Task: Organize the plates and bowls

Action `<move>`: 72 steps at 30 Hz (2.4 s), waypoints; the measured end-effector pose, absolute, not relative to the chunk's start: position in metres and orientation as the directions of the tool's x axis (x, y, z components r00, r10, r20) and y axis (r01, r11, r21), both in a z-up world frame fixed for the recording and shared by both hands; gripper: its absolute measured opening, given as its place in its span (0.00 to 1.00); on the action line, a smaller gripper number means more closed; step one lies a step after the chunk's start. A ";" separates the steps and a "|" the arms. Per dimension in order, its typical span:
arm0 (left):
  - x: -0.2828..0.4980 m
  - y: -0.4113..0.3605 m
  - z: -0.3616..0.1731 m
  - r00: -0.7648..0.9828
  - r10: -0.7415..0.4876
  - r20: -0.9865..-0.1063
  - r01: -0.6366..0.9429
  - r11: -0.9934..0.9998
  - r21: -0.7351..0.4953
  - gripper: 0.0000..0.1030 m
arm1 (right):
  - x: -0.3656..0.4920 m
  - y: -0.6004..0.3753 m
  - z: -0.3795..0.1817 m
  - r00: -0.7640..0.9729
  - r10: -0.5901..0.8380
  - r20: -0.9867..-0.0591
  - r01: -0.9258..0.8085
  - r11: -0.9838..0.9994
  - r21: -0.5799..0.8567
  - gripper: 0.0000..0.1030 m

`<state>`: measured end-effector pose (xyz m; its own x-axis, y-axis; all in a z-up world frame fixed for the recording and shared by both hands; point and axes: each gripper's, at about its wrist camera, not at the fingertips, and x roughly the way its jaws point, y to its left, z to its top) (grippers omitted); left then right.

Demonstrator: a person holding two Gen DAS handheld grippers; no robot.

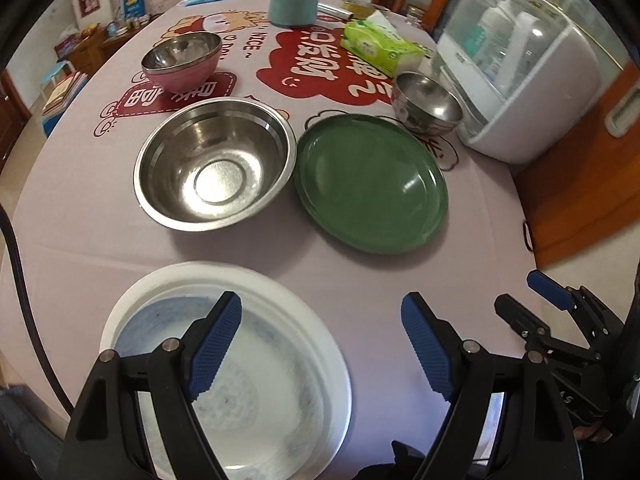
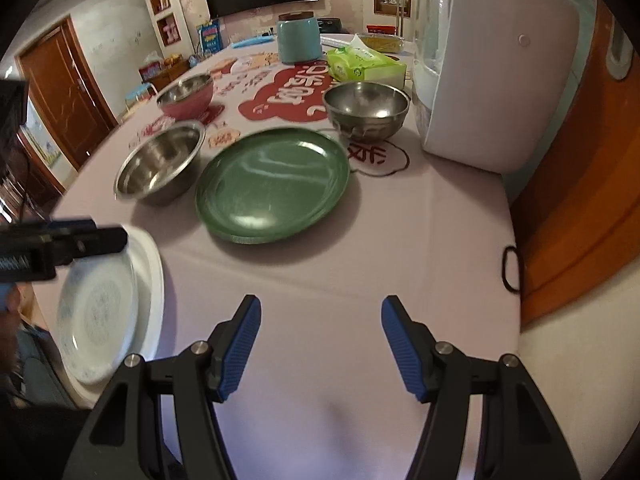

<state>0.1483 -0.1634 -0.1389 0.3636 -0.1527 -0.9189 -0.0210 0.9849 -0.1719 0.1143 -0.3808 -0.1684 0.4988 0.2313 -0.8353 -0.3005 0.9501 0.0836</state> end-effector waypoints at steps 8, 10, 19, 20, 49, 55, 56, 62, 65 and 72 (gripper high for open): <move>0.178 -0.176 -0.148 0.368 -0.147 -0.918 -0.084 0.978 -0.191 0.79 | 0.168 -0.395 -0.169 0.505 0.324 -0.800 -0.267 0.940 0.213 0.61; 0.183 -0.179 -0.151 0.367 -0.137 -0.920 -0.096 0.978 -0.185 0.79 | 0.176 -0.397 -0.170 0.507 0.345 -0.790 -0.264 0.934 0.239 0.61; 0.205 -0.183 -0.174 0.345 -0.146 -0.927 -0.166 0.963 -0.214 0.79 | 0.204 -0.390 -0.190 0.463 0.473 -0.749 -0.333 0.876 0.347 0.61; 0.207 -0.183 -0.177 0.342 -0.153 -0.927 -0.173 0.959 -0.222 0.79 | 0.206 -0.389 -0.193 0.456 0.485 -0.746 -0.344 0.869 0.354 0.61; 0.243 -0.186 -0.218 0.382 -0.173 -0.908 -0.191 0.946 -0.261 0.64 | 0.231 -0.389 -0.236 0.400 0.566 -0.720 -0.339 0.822 0.458 0.38; 0.246 -0.181 -0.223 0.391 -0.165 -0.906 -0.201 0.945 -0.259 0.53 | 0.234 -0.393 -0.242 0.391 0.575 -0.719 -0.319 0.817 0.480 0.29; 0.248 -0.180 -0.224 0.394 -0.159 -0.905 -0.205 0.945 -0.255 0.51 | 0.234 -0.394 -0.242 0.391 0.577 -0.717 -0.318 0.816 0.483 0.29; 0.250 -0.175 -0.225 0.411 -0.158 -0.898 -0.200 0.945 -0.258 0.49 | 0.235 -0.396 -0.243 0.392 0.586 -0.709 -0.313 0.810 0.497 0.27; 0.251 -0.177 -0.225 0.416 -0.148 -0.897 -0.191 0.950 -0.246 0.48 | 0.236 -0.396 -0.244 0.396 0.575 -0.716 -0.303 0.818 0.489 0.19; 0.254 -0.179 -0.225 0.405 -0.117 -0.907 -0.174 0.964 -0.202 0.40 | 0.235 -0.403 -0.247 0.388 0.586 -0.711 -0.274 0.810 0.518 0.13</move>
